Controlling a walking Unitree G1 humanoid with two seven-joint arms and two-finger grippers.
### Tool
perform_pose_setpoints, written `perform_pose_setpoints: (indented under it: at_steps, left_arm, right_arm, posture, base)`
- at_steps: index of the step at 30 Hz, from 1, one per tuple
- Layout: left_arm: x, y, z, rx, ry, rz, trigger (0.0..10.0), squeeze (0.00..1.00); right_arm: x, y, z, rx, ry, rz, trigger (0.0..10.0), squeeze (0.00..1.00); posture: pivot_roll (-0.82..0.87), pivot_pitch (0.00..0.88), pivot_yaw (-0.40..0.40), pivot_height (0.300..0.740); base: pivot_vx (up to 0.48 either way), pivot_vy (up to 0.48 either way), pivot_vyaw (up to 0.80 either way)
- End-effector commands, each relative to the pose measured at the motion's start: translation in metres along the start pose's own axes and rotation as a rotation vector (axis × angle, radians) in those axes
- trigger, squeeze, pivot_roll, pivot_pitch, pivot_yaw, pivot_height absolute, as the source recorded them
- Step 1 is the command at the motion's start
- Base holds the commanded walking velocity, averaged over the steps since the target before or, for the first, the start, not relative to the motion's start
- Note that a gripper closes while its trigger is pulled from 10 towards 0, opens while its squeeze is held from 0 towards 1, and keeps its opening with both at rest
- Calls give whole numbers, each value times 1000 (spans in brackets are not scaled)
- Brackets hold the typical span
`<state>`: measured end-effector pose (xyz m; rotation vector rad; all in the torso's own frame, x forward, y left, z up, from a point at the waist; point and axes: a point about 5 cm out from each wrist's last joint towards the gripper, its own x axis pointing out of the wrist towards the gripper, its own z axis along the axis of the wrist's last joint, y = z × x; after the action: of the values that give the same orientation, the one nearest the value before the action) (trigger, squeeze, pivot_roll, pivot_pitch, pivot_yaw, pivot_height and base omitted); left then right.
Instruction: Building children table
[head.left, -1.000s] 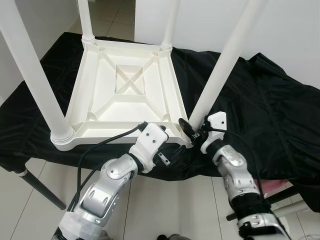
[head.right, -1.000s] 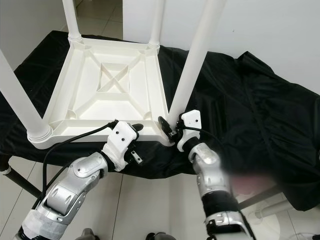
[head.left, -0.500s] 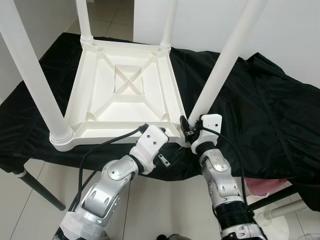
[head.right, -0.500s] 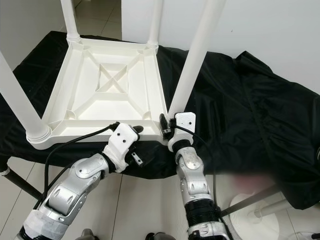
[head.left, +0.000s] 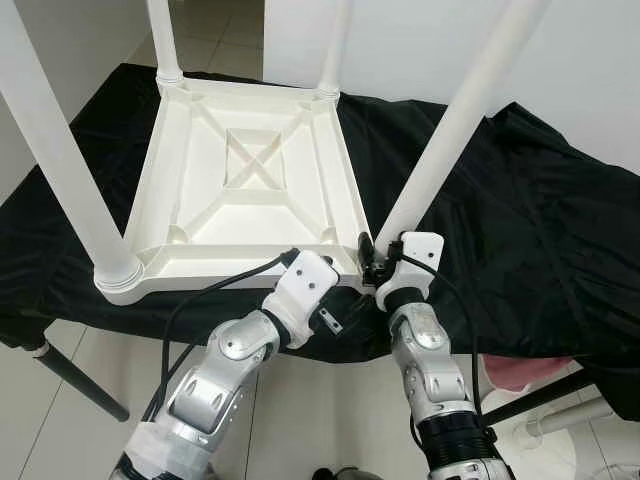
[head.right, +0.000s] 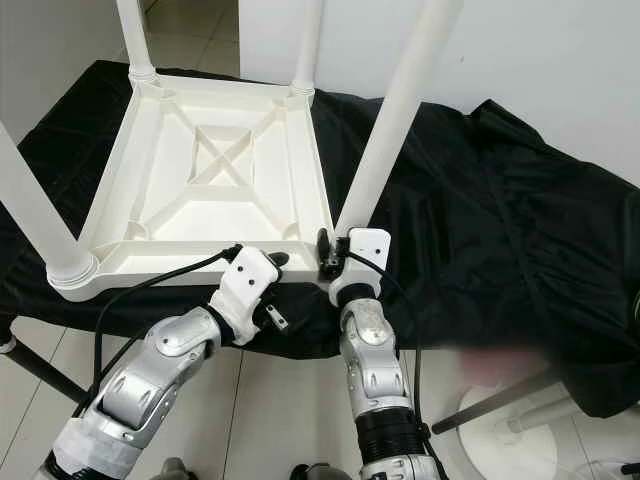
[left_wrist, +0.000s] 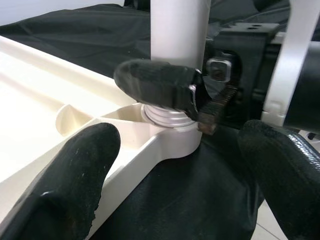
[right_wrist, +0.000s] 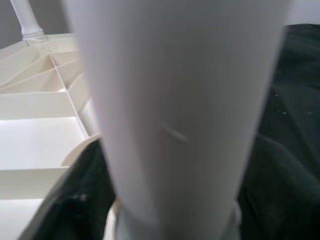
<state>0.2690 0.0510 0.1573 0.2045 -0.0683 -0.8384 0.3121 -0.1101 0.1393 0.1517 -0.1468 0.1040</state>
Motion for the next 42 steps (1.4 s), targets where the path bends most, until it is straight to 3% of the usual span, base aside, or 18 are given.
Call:
perform_pose_setpoints:
  at_steps: [1, 10, 11, 12, 21, 24, 33, 42]
  left_arm:
    - [1, -2, 0, 11, -4, 2, 10000, 0]
    - [0, -2, -1, 8, -5, 12, 10000, 0]
    - [-1, -1, -1, 8, -6, 13, 10000, 0]
    - [-1, -1, -1, 7, -8, 15, 10000, 0]
    - [-4, 2, -1, 1, -19, 6, 10000, 0]
    - [-7, -1, 0, -8, -29, -42, 10000, 0]
    - [-11, -14, 4, -22, -56, -162, 10000, 0]
    - [-8, -17, 3, -11, -48, -177, 10000, 0]
  right_arm:
    - [-3, -9, 1, -29, -2, -6, 10000, 1000]
    - [-9, -24, 7, -95, -34, 23, 10000, 1000]
    - [-10, -26, 7, -95, -38, 41, 10000, 408]
    - [-12, -26, 7, -90, -41, 71, 10000, 0]
    - [-16, -27, 4, -86, -34, 182, 10000, 0]
    - [-15, -31, 2, -94, -25, 238, 10000, 0]
    - [5, -44, 12, -162, -23, 436, 10000, 0]
    - [24, -35, 15, -186, 17, 602, 10000, 0]
  posture:
    - [37, 93, -115, 740]
    - [36, 96, -120, 740]
    - [36, 96, -121, 740]
    - [37, 94, -122, 740]
    - [37, 90, -120, 740]
    - [39, 86, -117, 740]
    - [47, 73, -111, 740]
    - [49, 63, -109, 740]
  base:
    - [0, 0, 0]
    - [0, 0, 0]
    - [0, 0, 0]
    - [0, 0, 0]
    - [0, 0, 0]
    - [0, 0, 0]
    - [0, 0, 0]
    - [0, 0, 0]
